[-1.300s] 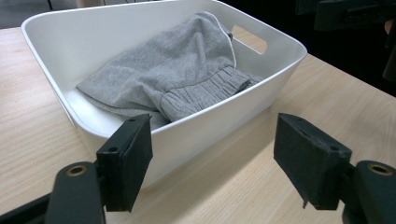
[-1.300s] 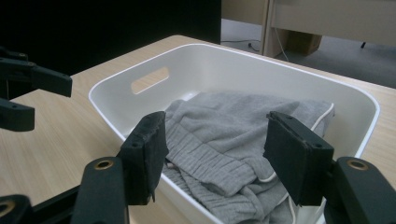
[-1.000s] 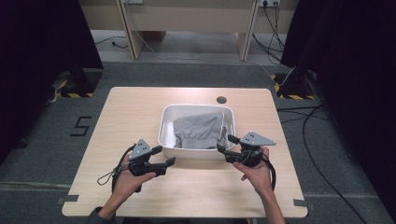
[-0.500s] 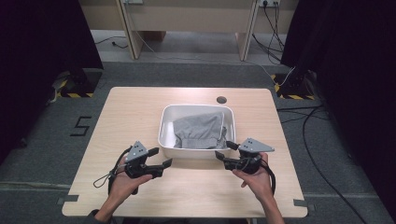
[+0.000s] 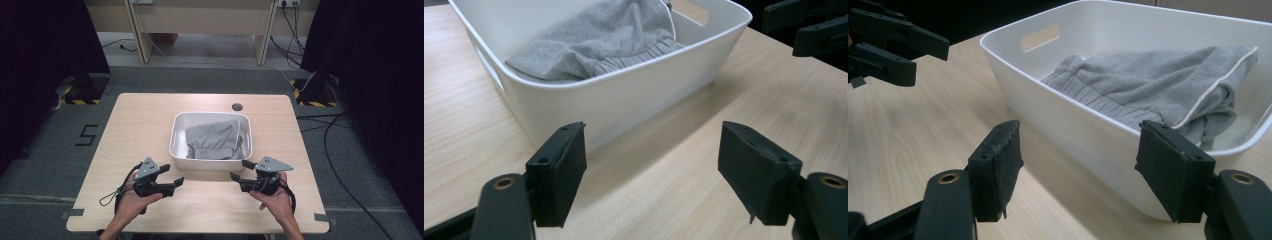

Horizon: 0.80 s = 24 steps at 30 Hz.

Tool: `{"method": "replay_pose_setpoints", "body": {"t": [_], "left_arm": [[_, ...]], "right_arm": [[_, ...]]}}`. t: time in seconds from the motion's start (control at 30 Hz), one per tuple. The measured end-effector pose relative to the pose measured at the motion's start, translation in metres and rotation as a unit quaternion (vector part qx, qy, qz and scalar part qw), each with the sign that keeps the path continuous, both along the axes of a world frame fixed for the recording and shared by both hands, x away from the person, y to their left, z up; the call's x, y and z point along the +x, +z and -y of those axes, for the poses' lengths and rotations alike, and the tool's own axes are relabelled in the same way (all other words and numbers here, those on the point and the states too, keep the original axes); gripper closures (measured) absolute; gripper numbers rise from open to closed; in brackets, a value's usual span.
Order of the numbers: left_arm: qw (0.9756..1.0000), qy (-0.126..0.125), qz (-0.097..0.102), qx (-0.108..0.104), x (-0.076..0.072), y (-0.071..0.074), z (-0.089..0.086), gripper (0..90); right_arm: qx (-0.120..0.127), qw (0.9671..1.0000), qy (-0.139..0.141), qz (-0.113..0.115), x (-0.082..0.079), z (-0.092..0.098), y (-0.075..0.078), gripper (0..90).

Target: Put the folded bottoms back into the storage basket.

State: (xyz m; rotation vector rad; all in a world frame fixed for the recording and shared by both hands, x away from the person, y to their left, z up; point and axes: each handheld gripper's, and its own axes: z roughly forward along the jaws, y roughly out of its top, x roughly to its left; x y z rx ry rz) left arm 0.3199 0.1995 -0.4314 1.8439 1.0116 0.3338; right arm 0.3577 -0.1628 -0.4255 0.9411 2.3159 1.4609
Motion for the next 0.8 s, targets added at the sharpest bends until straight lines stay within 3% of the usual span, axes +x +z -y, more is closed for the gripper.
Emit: {"method": "replay_pose_setpoints", "body": {"t": [0.2, 0.5, 0.8], "left_arm": [[1.0, 0.001, -0.001, 0.001, -0.011, -0.005, -0.007, 27.0], [0.9999, 0.006, -0.012, -0.002, -0.023, -0.019, -0.018, 26.9], [0.9997, -0.008, -0.017, 0.016, -0.031, -0.029, -0.014, 26.9]], "right_arm": [[-0.004, 1.0, 0.006, 0.005, -0.007, -0.001, -0.001, 35.0], [-0.013, 0.9998, 0.016, -0.008, -0.016, -0.006, -0.015, 34.7], [-0.025, 0.9995, 0.016, -0.01, -0.026, -0.004, -0.024, 34.3]]}}
